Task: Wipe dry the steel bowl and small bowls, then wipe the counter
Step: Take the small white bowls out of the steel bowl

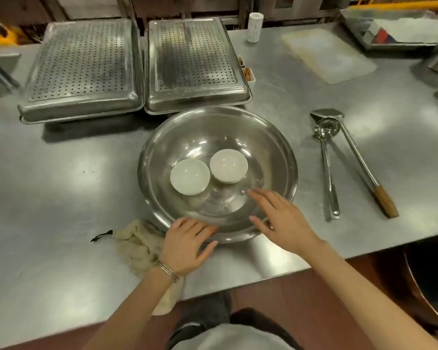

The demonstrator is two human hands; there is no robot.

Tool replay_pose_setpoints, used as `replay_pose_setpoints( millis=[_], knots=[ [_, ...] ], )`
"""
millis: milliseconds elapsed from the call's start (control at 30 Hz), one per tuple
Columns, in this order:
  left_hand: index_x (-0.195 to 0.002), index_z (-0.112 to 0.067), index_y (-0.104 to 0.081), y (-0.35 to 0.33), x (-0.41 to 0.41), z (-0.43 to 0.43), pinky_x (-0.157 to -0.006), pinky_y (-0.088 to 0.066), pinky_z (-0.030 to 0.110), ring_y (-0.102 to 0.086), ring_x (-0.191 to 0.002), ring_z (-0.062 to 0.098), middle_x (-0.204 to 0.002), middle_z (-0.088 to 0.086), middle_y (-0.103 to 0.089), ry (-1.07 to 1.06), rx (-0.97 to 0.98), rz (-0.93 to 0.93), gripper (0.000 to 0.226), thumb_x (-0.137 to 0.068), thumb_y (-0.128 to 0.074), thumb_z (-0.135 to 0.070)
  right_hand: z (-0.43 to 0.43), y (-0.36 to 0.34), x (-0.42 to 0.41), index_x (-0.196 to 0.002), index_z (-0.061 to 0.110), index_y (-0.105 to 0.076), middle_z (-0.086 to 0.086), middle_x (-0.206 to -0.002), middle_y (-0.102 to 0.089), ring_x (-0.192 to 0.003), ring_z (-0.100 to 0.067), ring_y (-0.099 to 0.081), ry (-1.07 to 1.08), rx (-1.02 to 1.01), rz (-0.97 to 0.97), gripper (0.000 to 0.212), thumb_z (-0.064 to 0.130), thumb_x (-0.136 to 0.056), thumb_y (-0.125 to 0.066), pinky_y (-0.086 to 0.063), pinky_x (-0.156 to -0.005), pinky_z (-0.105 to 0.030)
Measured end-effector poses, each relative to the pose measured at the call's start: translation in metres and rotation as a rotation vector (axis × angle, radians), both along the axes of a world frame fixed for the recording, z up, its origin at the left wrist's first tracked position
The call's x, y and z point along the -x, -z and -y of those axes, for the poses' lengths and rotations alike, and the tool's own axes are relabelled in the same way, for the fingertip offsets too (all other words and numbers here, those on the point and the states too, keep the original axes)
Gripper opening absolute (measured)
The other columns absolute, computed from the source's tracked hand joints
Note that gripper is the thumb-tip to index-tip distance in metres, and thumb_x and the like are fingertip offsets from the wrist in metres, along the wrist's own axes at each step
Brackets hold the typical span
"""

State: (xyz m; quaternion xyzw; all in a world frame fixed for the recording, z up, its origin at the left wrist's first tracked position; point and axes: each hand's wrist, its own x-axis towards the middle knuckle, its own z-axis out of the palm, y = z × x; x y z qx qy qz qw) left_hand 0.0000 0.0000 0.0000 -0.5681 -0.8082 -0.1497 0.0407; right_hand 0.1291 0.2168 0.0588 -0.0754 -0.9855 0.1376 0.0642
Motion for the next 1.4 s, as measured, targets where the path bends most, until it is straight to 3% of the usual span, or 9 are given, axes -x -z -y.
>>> replay_pose_setpoints(
  millis=[133,300,500,700,800,900,1133,1300,1400],
  knots=[
    [-0.085,-0.023,-0.068,0.005,0.001,-0.006,-0.07,-0.037,0.028,-0.062,-0.073,0.013,-0.079,-0.008,-0.068,-0.042,-0.102,-0.022,0.036,-0.091,-0.041,-0.046,-0.026,0.012,0.042,-0.144,0.019,-0.03,-0.007,-0.144,-0.039,-0.127,-0.025,-0.043,0.029,0.065,0.102,0.057,0.044,-0.094,-0.042,-0.046,-0.097,-0.04],
    [-0.086,-0.024,-0.071,0.009,0.005,-0.006,-0.071,-0.037,0.027,-0.062,-0.074,0.011,-0.077,-0.011,-0.068,-0.077,-0.125,-0.004,0.037,-0.09,-0.043,-0.048,-0.057,0.037,0.091,-0.148,0.023,-0.013,-0.011,-0.153,-0.019,-0.136,-0.03,-0.029,0.088,0.144,0.283,0.067,0.044,-0.094,-0.045,-0.041,-0.099,-0.047],
    [-0.084,-0.024,-0.07,0.008,0.003,-0.007,-0.069,-0.038,0.028,-0.06,-0.073,0.011,-0.077,-0.011,-0.068,-0.098,-0.171,0.015,0.033,-0.088,-0.048,-0.047,-0.077,0.068,0.127,-0.146,0.008,-0.017,-0.016,-0.146,-0.025,-0.13,-0.033,-0.037,0.154,0.322,0.285,0.072,0.034,-0.091,-0.055,-0.038,-0.102,-0.045],
    [-0.083,-0.025,-0.07,0.008,0.001,-0.009,-0.069,-0.038,0.026,-0.058,-0.072,0.008,-0.075,-0.014,-0.066,-0.134,-0.141,0.04,0.028,-0.085,-0.052,-0.047,-0.082,0.079,0.153,-0.147,0.012,-0.01,-0.017,-0.147,-0.028,-0.13,-0.035,-0.037,0.308,0.544,0.332,0.076,0.017,-0.089,-0.06,-0.039,-0.101,-0.045],
    [-0.083,-0.025,-0.07,0.006,0.001,-0.008,-0.068,-0.04,0.028,-0.059,-0.072,0.009,-0.077,-0.014,-0.067,-0.137,-0.115,0.056,0.029,-0.085,-0.052,-0.048,-0.084,0.082,0.156,-0.146,0.016,-0.017,-0.016,-0.144,-0.028,-0.129,-0.039,-0.034,0.388,0.812,0.293,0.075,-0.004,-0.085,-0.056,-0.054,-0.081,-0.051],
    [-0.085,-0.025,-0.071,0.003,-0.002,-0.008,-0.069,-0.041,0.03,-0.059,-0.074,0.009,-0.078,-0.014,-0.067,-0.139,-0.073,0.085,0.031,-0.087,-0.05,-0.048,-0.084,0.075,0.149,-0.143,0.018,-0.027,-0.015,-0.139,-0.032,-0.127,-0.038,-0.035,0.381,0.828,0.278,0.071,-0.008,-0.083,-0.054,-0.057,-0.07,-0.051],
    [-0.101,-0.028,-0.07,-0.009,-0.008,-0.013,-0.074,-0.042,0.031,-0.063,-0.078,0.008,-0.087,-0.015,-0.07,-0.132,0.078,0.14,0.042,-0.09,-0.038,-0.054,-0.092,0.02,0.094,-0.137,0.024,-0.036,-0.003,-0.132,-0.042,-0.121,-0.029,-0.043,0.367,0.937,0.051,0.065,-0.002,-0.083,-0.058,-0.059,-0.067,-0.045],
    [-0.106,-0.023,-0.068,-0.013,-0.031,-0.044,-0.065,-0.05,0.026,-0.066,-0.073,0.013,-0.087,-0.009,-0.071,-0.073,0.09,0.174,0.051,-0.09,-0.032,-0.055,-0.115,-0.017,0.02,-0.135,0.024,-0.041,0.013,-0.119,-0.048,-0.108,-0.02,-0.054,0.459,1.088,-0.15,0.067,0.01,-0.072,-0.059,-0.059,-0.061,-0.038],
    [-0.117,-0.02,-0.062,-0.011,-0.051,-0.076,-0.057,-0.049,0.023,-0.066,-0.069,0.012,-0.087,-0.008,-0.07,-0.055,0.097,0.143,0.055,-0.086,-0.036,-0.057,-0.128,-0.024,-0.027,-0.129,0.036,-0.044,0.009,-0.12,-0.051,-0.105,-0.015,-0.056,0.562,1.065,-0.224,0.066,0.013,-0.07,-0.059,-0.059,-0.061,-0.035]
  ],
)
